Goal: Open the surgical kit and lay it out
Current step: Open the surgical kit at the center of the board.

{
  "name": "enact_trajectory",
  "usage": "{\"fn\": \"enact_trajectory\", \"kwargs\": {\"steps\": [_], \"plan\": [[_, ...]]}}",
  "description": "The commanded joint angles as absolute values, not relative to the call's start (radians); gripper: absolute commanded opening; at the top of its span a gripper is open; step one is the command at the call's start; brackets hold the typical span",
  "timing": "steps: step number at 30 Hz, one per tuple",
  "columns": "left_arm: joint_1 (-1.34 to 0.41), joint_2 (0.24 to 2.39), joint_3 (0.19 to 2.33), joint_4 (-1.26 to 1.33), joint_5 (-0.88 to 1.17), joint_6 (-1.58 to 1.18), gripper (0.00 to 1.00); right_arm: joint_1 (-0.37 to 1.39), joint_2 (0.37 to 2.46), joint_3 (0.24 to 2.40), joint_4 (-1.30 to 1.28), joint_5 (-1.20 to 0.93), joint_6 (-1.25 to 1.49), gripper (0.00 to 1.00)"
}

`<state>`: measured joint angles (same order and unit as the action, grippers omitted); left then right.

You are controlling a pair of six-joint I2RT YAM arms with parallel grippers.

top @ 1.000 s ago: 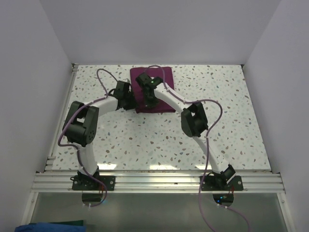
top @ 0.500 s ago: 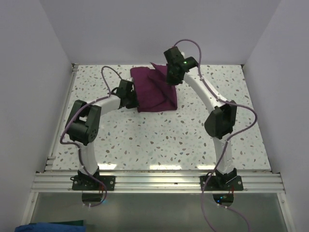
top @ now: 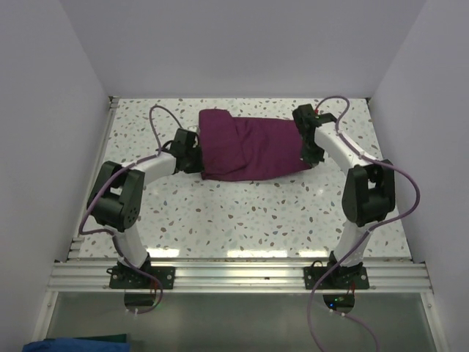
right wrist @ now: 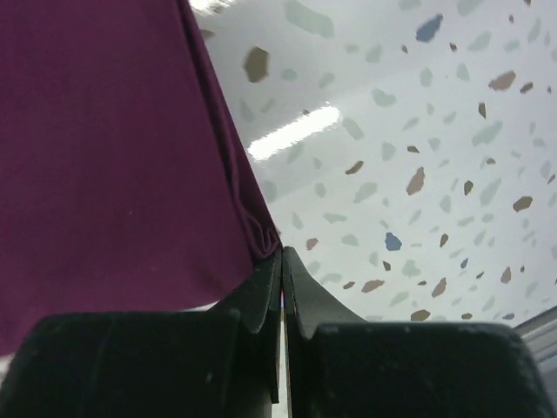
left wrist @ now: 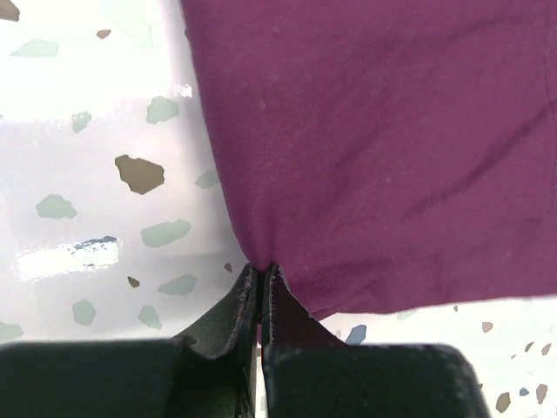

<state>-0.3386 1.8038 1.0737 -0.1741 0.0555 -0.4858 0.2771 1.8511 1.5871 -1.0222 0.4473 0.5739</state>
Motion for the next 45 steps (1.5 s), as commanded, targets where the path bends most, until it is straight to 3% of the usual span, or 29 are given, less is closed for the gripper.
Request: {"fn": "enact_trajectory", "kwargs": {"steps": [1,4,5,6,8,9,10,11,12,15,16,26,32,39,43,45], "plan": [[-0.33,1.761,1.071,-0.205,0.043,-0.456,0.0,0.212,1.805,1.481,-1.002,0.523,0.629,0.0],[-0.33,1.784,1.088,-0.232,0.045,-0.457,0.0,0.16,1.833,1.436,-0.973,0.514,0.621,0.76],[-0.33,1.787,1.095,-0.241,0.04,-0.462,0.0,0.134,1.835,1.433,-0.97,0.515,0.62,0.95],[-0.33,1.79,1.117,-0.268,0.037,-0.465,0.0,0.123,1.829,1.436,-0.971,0.515,0.618,0.97],[-0.331,1.798,1.146,-0.301,0.009,-0.468,0.0,0.103,1.818,1.45,-0.979,0.525,0.611,0.99],[-0.331,1.795,1.175,-0.314,0.003,-0.466,0.13,0.098,1.807,1.468,-0.983,0.532,0.611,0.98],[-0.334,1.783,1.199,-0.33,0.003,-0.459,0.39,0.1,1.79,1.486,-0.988,0.54,0.6,0.99],[-0.337,1.77,1.2,-0.334,-0.029,-0.454,0.39,0.098,1.78,1.486,-0.986,0.538,0.594,0.98],[-0.344,1.757,1.219,-0.331,-0.041,-0.448,0.64,0.1,1.772,1.503,-0.988,0.532,0.588,0.98],[-0.38,1.72,1.277,-0.31,-0.087,-0.407,0.85,0.1,1.746,1.523,-0.988,0.493,0.575,0.98],[-0.406,1.73,1.301,-0.31,-0.095,-0.393,0.86,0.1,1.74,1.523,-0.982,0.476,0.566,0.98],[-0.629,2.02,1.663,-0.422,-0.186,-0.304,0.73,0.1,1.697,1.496,-0.971,0.391,0.523,0.98],[-0.657,2.128,1.723,-0.465,-0.219,-0.342,0.63,0.1,1.635,1.441,-0.971,0.388,0.505,0.98],[-0.669,2.192,1.729,-0.502,-0.256,-0.357,0.6,0.097,1.615,1.422,-0.971,0.396,0.489,0.98],[-0.681,2.201,1.727,-0.506,-0.249,-0.354,0.43,0.098,1.634,1.428,-0.968,0.38,0.492,0.98],[-0.686,2.195,1.732,-0.511,-0.25,-0.353,0.24,0.1,1.64,1.434,-0.968,0.373,0.5,0.98]]}}
